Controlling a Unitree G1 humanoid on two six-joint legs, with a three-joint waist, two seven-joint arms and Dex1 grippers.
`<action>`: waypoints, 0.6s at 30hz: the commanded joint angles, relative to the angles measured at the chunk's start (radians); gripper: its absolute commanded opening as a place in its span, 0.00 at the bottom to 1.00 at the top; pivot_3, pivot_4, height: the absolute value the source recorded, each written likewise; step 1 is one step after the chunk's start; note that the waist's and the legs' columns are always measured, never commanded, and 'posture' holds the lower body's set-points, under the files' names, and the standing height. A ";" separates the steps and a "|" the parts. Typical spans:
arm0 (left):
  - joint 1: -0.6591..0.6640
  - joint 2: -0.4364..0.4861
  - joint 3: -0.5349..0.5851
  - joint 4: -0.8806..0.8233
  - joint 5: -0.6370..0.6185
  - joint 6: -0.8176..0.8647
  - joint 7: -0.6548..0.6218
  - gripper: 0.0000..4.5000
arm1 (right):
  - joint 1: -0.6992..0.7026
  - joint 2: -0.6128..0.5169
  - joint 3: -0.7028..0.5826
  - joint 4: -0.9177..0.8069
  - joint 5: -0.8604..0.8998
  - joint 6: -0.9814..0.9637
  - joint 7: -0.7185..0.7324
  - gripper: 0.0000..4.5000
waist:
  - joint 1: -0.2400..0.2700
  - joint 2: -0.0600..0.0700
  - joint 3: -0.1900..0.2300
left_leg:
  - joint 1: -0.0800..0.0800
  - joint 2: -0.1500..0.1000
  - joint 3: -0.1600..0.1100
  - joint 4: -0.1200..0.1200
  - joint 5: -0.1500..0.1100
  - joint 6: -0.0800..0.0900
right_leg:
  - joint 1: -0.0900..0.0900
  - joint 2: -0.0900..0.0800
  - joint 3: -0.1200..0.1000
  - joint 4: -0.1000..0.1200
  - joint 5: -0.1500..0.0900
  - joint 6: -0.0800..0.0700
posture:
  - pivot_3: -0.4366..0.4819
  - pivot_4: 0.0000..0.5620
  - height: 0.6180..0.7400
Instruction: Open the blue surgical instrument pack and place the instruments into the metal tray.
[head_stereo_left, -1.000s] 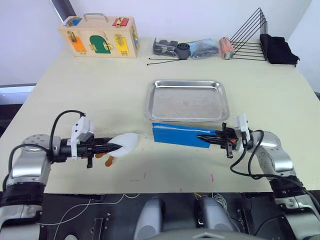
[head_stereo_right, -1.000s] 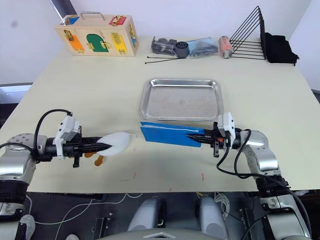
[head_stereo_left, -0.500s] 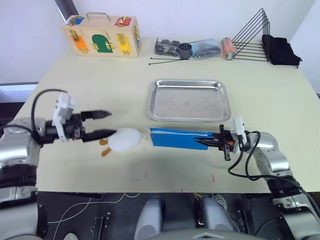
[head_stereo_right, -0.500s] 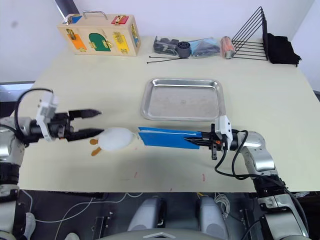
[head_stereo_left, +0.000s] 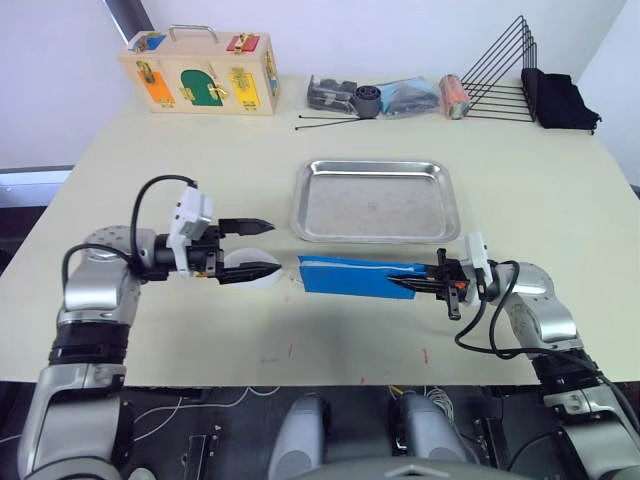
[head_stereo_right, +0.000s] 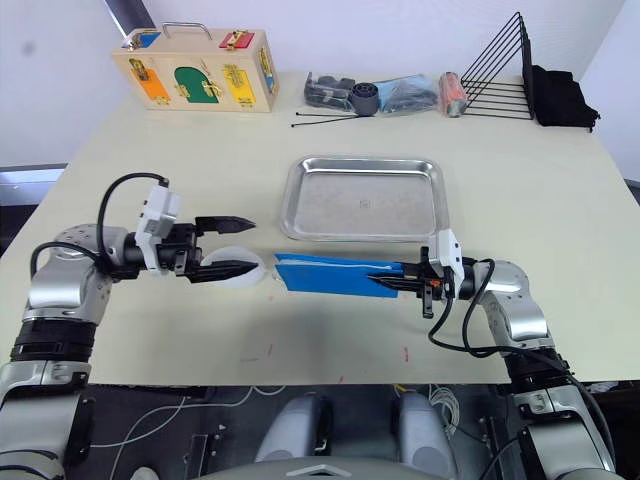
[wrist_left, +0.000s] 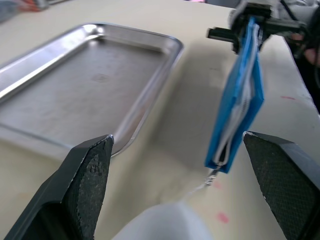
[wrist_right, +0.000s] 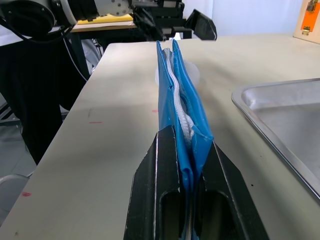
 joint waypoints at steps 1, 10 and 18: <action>-0.036 -0.016 -0.014 -0.008 0.007 -0.027 -0.016 0.97 | -0.022 0.000 -0.013 -0.053 0.029 -0.002 0.002 0.00 | 0.000 0.000 0.000 | 0.000 0.000 0.000 0.000 0.000 0.000 | 0.000 0.000 0.000 0.000 0.000 0.000 | 0.48 0.27 1.00; -0.071 -0.064 -0.041 0.028 0.026 -0.046 -0.025 0.97 | -0.022 0.004 -0.008 -0.073 0.033 0.007 -0.001 0.00 | -0.001 0.000 0.000 | 0.000 0.000 0.000 0.000 0.000 0.000 | 0.000 0.000 0.000 0.000 0.000 0.000 | 0.48 0.27 1.00; -0.077 -0.107 -0.062 0.011 0.022 -0.030 -0.041 0.97 | -0.024 0.001 -0.005 -0.083 0.037 0.017 0.005 0.00 | 0.000 0.000 0.000 | 0.000 0.000 0.000 0.000 0.000 0.000 | 0.000 0.000 0.000 0.000 0.000 0.000 | 0.48 0.27 1.00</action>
